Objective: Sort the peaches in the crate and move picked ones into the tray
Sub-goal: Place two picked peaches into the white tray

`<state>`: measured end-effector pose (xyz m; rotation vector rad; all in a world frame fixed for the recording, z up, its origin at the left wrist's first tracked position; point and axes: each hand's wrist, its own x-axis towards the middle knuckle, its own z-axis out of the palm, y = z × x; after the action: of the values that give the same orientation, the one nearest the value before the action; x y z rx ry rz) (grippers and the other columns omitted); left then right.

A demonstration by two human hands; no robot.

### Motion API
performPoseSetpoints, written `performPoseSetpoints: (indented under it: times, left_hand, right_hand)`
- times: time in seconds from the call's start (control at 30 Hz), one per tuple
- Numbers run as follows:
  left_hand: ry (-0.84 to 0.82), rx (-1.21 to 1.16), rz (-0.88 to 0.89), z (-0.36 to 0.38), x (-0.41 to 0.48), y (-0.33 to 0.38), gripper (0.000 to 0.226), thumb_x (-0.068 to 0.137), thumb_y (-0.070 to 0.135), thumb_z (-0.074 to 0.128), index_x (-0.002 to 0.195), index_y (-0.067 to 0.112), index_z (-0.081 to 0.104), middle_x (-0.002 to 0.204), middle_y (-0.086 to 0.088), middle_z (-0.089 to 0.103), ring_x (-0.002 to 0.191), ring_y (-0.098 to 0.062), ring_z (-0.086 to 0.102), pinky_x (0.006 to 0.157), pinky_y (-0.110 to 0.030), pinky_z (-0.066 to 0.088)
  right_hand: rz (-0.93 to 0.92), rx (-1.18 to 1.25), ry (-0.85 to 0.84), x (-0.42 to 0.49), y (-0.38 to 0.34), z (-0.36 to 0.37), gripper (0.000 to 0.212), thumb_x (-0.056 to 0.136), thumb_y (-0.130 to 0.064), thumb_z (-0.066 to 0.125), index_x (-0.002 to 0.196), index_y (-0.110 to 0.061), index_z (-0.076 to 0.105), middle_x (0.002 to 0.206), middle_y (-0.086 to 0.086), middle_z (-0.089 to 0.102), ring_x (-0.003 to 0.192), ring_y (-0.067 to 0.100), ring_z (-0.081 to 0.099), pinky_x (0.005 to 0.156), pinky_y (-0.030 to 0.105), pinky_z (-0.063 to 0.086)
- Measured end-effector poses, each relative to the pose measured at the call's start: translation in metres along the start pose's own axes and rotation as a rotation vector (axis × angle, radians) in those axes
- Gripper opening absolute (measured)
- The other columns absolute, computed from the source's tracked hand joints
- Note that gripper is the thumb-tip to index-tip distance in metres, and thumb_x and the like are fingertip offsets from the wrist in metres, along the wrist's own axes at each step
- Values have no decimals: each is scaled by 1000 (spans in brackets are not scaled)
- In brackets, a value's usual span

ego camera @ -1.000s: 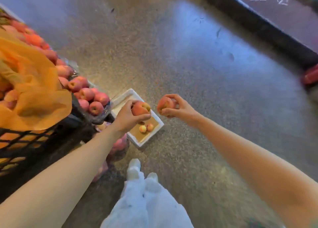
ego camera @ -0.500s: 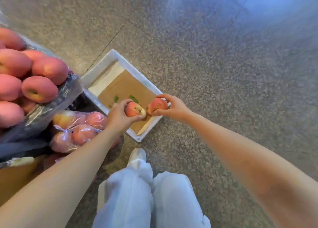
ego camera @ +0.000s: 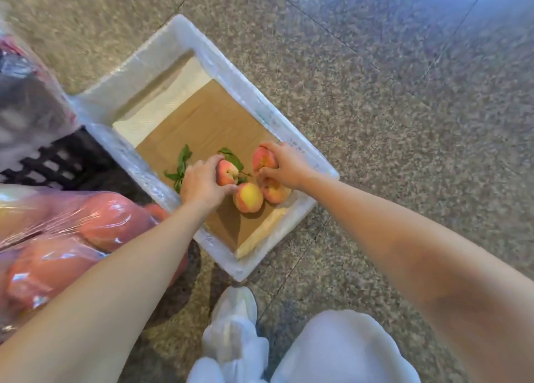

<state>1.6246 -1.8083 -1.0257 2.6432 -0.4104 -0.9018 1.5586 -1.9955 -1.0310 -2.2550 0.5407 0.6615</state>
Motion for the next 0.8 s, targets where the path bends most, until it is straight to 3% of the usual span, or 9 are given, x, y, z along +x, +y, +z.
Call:
performPoseSetpoints:
  times: [0.27, 0.37, 0.47, 0.57, 0.7, 0.8]
  left_hand:
    - [-62, -1, -22, 12, 5, -1, 76, 80, 37, 73, 145, 22, 36, 135, -16, 48, 125, -34, 44, 103, -42, 38]
    - [-42, 34, -20, -1, -15, 15, 68, 84, 37, 69, 142, 20, 38, 142, -16, 41, 131, -35, 36, 105, -43, 34]
    - [-42, 21, 6, -26, -53, 41, 49, 87, 32, 64, 131, 17, 50, 131, -15, 47, 122, -35, 42, 99, -42, 38]
    - [-53, -43, 46, -59, -105, 73, 28, 88, 28, 61, 115, 20, 61, 121, -11, 54, 112, -30, 51, 90, -40, 44]
    - [-46, -147, 63, -126, -184, 123, 17, 90, 24, 58, 105, 23, 68, 111, 1, 68, 95, -18, 62, 83, -37, 51]
    - [4, -236, 82, -192, -249, 163, 15, 89, 22, 58, 98, 22, 70, 99, 3, 71, 88, -18, 64, 81, -39, 52]
  right_hand:
    - [30, 31, 33, 10, -3, 9, 71, 85, -36, 69, 140, -12, 32, 113, 16, 60, 101, 31, 60, 73, 32, 42]
    - [58, 49, 24, -13, -10, 0, 72, 85, -37, 69, 141, -11, 32, 136, 14, 47, 118, 29, 53, 92, 42, 47]
    - [60, 112, 28, -59, -28, -25, 60, 90, -30, 62, 140, -12, 34, 140, 13, 45, 123, 28, 50, 98, 45, 44]
    - [20, 185, 32, -117, -59, -62, 41, 94, -28, 57, 130, -13, 47, 123, 10, 60, 111, 25, 58, 92, 42, 48]
    - [-3, 284, 80, -208, -111, -123, 26, 95, -26, 55, 118, -16, 61, 111, 3, 67, 99, 17, 62, 86, 36, 52]
    - [-42, 326, 122, -279, -155, -173, 23, 95, -23, 56, 113, -14, 65, 103, 1, 69, 92, 15, 63, 84, 37, 53]
